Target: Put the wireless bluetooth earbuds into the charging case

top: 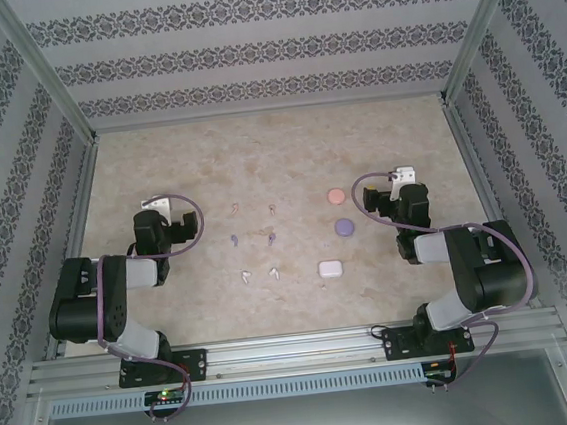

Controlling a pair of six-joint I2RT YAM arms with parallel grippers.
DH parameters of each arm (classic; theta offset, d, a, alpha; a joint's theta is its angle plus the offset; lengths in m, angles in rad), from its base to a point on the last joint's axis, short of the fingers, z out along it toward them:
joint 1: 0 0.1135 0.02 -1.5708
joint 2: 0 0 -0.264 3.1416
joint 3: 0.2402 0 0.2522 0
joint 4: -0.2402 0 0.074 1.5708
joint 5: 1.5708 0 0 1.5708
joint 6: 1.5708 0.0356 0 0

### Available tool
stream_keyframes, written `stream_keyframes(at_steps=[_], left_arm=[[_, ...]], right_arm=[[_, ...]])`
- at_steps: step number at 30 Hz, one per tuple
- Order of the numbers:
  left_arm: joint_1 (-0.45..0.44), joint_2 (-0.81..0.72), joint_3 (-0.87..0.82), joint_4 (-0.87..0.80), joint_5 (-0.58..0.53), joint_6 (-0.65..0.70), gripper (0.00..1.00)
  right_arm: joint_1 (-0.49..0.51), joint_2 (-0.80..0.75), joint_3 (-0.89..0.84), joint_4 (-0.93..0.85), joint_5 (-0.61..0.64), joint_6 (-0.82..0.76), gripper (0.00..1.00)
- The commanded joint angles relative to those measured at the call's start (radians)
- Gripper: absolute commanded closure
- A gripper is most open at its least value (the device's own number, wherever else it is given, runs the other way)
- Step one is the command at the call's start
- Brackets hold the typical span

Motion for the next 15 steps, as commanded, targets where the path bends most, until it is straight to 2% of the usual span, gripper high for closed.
stream_keyframes(at_steps=[1, 15], left_arm=[[-0.003, 0.016, 0.024, 0.081, 0.01, 0.025, 0.01], [-0.003, 0.016, 0.024, 0.081, 0.013, 0.022, 0.01]], right_arm=[[-0.017, 0.012, 0.029, 0.068, 0.023, -0.026, 0.02], [-0.037, 0.013, 0.035, 0.059, -0.019, -0.015, 0.02]])
